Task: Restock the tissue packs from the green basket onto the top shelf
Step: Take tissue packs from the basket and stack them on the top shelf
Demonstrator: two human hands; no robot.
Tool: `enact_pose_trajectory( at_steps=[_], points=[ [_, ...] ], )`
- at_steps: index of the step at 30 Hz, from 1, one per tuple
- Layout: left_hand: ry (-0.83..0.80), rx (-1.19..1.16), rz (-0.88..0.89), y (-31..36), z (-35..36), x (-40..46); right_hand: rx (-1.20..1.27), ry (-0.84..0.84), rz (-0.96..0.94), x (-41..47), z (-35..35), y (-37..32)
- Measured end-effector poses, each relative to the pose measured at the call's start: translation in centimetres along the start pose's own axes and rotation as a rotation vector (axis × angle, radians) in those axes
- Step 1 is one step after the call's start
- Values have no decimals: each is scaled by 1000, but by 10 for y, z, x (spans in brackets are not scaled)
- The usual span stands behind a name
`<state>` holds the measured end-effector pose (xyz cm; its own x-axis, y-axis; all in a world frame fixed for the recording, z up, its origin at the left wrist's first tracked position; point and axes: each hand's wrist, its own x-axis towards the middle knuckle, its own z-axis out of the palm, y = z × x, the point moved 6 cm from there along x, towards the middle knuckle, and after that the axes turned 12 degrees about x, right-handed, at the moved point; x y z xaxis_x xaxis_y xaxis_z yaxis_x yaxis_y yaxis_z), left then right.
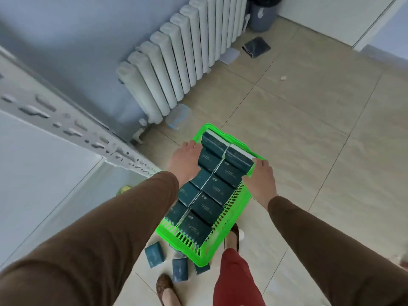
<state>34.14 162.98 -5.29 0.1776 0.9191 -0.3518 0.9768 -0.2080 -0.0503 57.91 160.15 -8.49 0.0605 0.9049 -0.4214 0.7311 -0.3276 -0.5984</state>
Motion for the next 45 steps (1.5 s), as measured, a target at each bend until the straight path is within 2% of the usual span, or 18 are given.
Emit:
enact_pose_trajectory(
  at_steps=[7,11,16,19,22,26,30,36,40,45],
  points=[
    [-22,206,22,24,39,125,-184,-59,-107,91,24,34],
    [-14,311,40,30,68,150,-311,-24,-194,101,38,47],
    [42,378,19,33,92,154,-429,-32,-193,102,48,61],
    [132,361,0,33,89,145,-299,-29,-158,103,42,61],
    [108,224,-83,17,77,115,-7,-26,-133,90,29,52],
    [89,-146,-340,-24,55,22,400,-51,-87,44,17,20],
    [186,-534,-519,-69,42,-122,553,-151,-146,-36,32,-41],
    [313,-778,-783,-127,51,-381,809,-385,-265,-227,100,-138],
    [399,-867,-950,-163,64,-553,856,-573,-309,-365,161,-193],
    [492,-924,-1115,-210,72,-728,674,-671,-445,-485,243,-256]
  ],
)
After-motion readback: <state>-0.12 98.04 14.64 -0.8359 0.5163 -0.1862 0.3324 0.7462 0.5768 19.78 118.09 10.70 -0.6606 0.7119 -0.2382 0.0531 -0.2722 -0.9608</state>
